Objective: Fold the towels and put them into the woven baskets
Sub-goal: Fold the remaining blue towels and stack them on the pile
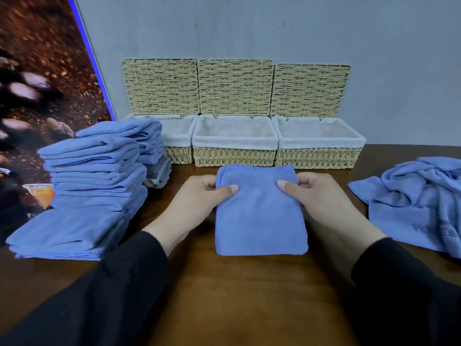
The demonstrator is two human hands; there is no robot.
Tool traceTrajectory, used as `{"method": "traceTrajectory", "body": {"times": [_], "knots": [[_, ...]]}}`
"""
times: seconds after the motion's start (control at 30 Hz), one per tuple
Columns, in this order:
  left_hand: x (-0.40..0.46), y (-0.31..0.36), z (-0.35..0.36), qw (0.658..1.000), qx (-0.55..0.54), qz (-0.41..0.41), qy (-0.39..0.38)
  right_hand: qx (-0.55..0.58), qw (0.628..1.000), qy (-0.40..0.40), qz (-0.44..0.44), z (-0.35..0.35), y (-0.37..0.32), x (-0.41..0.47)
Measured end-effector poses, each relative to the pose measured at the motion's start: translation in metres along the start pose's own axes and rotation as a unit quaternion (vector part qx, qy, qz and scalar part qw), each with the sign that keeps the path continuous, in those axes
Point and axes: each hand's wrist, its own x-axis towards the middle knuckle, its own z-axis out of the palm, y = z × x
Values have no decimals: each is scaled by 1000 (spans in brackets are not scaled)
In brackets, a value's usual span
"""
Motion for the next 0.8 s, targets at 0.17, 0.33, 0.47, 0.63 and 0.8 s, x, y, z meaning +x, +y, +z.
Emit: {"method": "traceTrajectory", "body": {"times": [0.17,0.33,0.47,0.63,0.8], "knots": [[26,-33,-4,964,220,57,139,-233,970,62,22,12,33,28],[13,-25,-8,947,258,188,43,-201,967,63,-141,0,9,7],[14,-27,4,914,342,208,-62,-262,946,-109,-157,12,-7,-11],[12,-32,10,861,461,82,-198,-386,878,-274,-71,21,15,-7],[13,-33,7,849,485,70,-197,-414,866,-274,-56,8,25,-2]]}}
